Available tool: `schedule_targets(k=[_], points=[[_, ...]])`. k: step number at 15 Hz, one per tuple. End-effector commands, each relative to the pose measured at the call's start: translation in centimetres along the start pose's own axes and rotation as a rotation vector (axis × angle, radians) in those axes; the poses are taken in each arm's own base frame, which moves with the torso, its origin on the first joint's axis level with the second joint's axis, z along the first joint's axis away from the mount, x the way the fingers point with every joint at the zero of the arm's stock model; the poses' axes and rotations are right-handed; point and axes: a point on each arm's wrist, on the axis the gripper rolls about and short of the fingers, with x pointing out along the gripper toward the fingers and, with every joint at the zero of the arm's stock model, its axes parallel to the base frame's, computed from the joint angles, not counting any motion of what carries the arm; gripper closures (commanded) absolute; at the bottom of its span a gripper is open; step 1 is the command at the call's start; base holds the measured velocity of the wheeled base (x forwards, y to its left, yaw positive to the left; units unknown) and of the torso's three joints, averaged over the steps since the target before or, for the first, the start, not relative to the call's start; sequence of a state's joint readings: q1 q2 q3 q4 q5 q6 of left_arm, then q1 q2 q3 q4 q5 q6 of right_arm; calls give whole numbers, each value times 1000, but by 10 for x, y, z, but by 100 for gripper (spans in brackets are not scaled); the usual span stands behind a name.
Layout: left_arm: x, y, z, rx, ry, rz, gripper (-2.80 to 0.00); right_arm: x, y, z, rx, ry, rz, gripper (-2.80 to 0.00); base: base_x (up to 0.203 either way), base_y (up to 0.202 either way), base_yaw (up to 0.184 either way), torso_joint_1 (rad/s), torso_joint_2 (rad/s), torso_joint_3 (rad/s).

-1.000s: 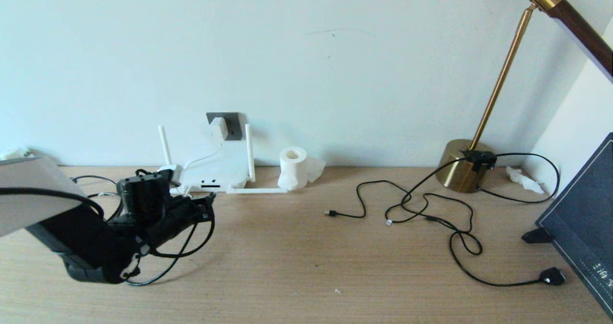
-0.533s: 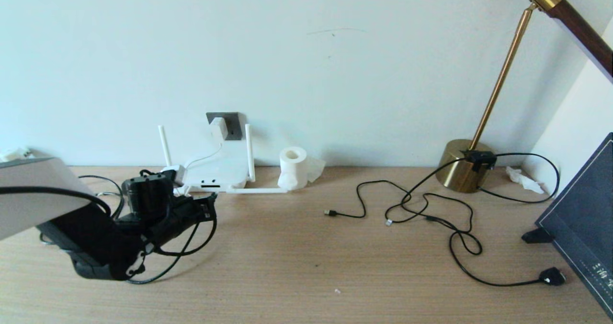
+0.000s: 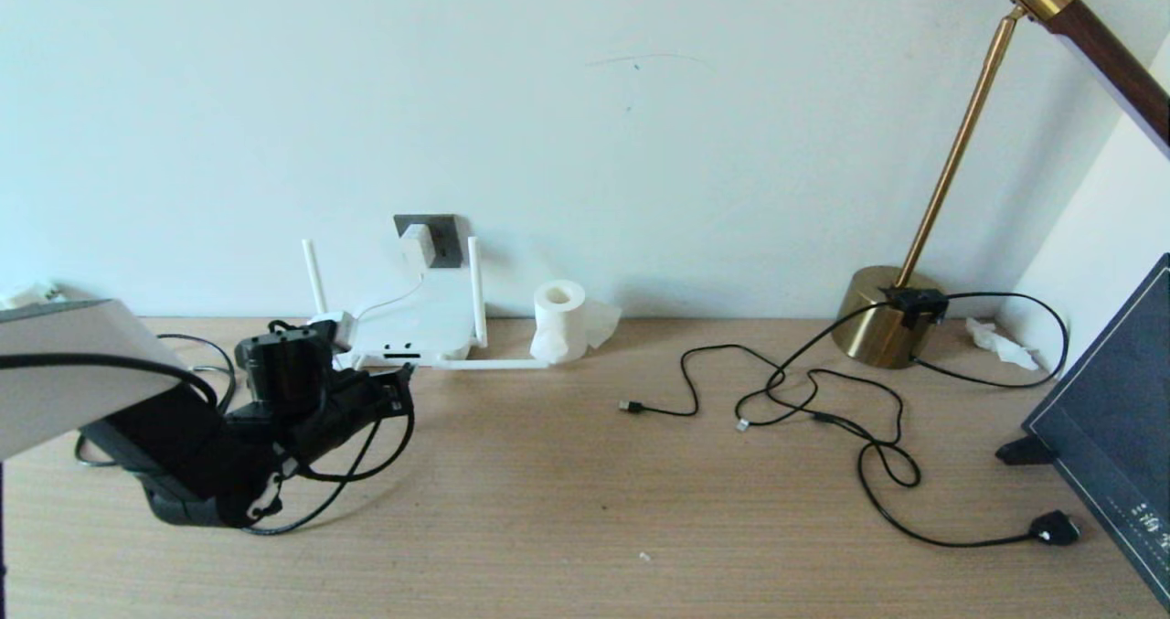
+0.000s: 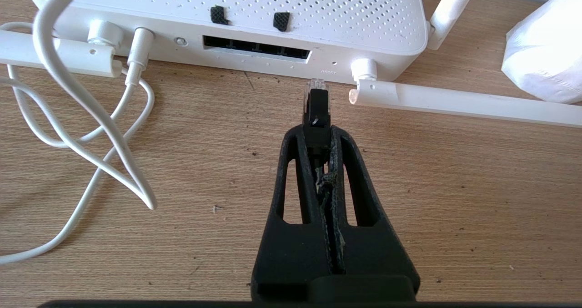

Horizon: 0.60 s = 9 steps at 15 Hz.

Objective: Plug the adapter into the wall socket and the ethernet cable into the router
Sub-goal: Plug cable into router interface

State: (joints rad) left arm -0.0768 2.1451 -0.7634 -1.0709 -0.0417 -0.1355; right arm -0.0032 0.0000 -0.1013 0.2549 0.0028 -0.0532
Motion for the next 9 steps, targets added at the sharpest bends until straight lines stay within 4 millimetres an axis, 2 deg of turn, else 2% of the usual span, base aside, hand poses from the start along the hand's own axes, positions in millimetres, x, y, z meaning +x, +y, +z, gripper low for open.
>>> schedule_targets(k=[1, 9], points=[[0, 1, 3, -2, -12, 2, 0, 0, 0, 0, -1, 3, 1, 0, 0, 0, 0, 0, 0, 0], [1, 7, 7, -3, -27, 2, 0, 0, 0, 0, -1, 3, 1, 0, 0, 0, 0, 0, 0, 0]])
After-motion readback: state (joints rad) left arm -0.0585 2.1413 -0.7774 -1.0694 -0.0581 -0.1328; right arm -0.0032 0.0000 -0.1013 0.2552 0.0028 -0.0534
